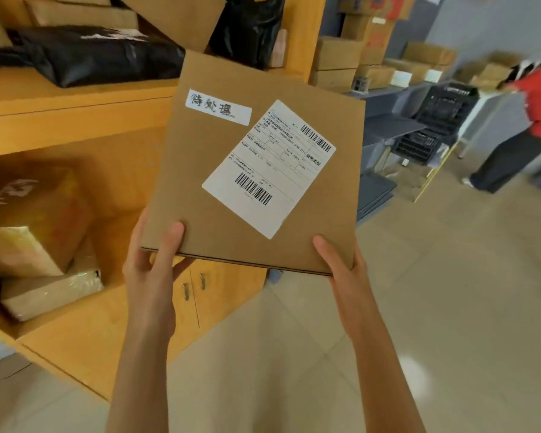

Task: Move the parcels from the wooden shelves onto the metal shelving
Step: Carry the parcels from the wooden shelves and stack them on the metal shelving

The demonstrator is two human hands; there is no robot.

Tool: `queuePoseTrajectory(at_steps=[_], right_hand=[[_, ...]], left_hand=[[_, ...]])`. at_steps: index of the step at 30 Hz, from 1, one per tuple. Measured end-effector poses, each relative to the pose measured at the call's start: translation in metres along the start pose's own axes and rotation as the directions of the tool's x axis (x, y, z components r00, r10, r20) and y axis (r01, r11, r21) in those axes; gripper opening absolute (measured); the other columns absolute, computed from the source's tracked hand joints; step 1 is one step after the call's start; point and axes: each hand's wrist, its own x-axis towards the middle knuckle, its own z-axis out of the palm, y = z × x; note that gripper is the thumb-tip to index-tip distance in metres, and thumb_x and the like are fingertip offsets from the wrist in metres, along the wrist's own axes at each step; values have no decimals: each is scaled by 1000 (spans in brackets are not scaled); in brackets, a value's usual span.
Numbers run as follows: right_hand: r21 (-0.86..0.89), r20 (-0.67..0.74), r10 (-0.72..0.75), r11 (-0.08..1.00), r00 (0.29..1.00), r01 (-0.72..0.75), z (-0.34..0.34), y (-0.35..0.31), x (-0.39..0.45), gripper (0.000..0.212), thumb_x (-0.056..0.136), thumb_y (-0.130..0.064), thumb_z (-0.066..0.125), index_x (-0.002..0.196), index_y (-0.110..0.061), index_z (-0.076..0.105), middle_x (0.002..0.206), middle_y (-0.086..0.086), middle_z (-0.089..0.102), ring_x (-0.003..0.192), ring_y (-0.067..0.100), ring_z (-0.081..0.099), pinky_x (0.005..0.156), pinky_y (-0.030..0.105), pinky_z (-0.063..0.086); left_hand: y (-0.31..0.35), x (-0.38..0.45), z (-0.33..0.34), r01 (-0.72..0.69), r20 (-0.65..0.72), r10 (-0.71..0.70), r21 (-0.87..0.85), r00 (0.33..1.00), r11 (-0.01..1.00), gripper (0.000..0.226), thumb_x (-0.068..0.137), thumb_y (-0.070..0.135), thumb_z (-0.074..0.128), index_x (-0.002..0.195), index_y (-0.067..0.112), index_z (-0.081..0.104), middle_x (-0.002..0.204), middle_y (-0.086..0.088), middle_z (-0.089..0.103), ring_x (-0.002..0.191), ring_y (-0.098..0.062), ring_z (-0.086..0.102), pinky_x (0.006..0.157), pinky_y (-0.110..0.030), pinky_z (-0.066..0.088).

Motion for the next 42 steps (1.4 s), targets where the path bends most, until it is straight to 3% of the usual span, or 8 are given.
queuePoseTrajectory(at_steps=[7,10,15,20,25,29,37,42], right_hand=[[-25,-130,-44,999,991,41,-81,-24,14,78,61,-40,81,132,-28,52,119,-8,67,111,11,62,94,32,48],[-11,-160,-62,998,985,61,-122,-36,31,76,62,-32,80,132,-25,52,120,-5,66,112,15,62,94,33,49],[-64,-154,-159,987,975,150,-191,-61,70,85,54,-37,79,133,-29,49,123,-7,64,111,13,62,94,37,50],[-133,-185,-256,963,949,234,-260,-80,109,90,56,-41,78,139,-38,42,129,-12,58,115,9,58,91,32,51],[-158,-253,-272,958,929,238,-314,-86,147,86,61,-46,79,138,-43,42,128,-16,58,112,4,59,80,22,53],[-181,-316,-279,956,907,232,-346,-81,182,79,67,-42,82,135,-43,43,125,-18,58,109,1,59,74,17,53],[-207,-442,-267,959,856,193,-419,-84,294,84,61,-42,82,136,-38,44,122,-15,61,106,1,61,74,15,52],[-260,-522,-311,945,794,199,-466,-110,380,82,60,-43,77,135,-36,46,120,-13,62,105,2,62,76,19,54]], left_hand=[[-25,-3,78,81,188,-86,36,978,996,72,60,49,73,127,36,51,126,3,56,102,-7,61,84,-38,55],[-33,0,115,97,284,-123,103,951,990,64,52,51,71,113,46,51,107,18,62,92,-1,62,89,-42,51],[-53,3,194,85,399,-137,145,906,986,86,49,42,75,130,41,45,97,28,63,88,4,62,76,-29,47],[-80,-4,280,58,437,-118,147,892,987,85,57,25,83,132,39,44,106,22,64,93,3,62,73,-22,47],[-107,4,349,42,434,-132,211,891,977,93,43,53,77,127,33,43,116,10,57,105,-9,57,85,-31,48],[-133,20,401,47,442,-163,262,882,964,89,43,60,75,121,38,40,113,14,51,100,-5,55,80,-29,47],[-202,82,535,69,478,-190,259,857,963,65,72,35,71,126,40,34,104,19,50,88,3,52,68,-17,40],[-235,137,638,74,579,-174,192,797,979,73,73,31,72,135,38,36,118,15,56,84,11,59,62,-11,46]])
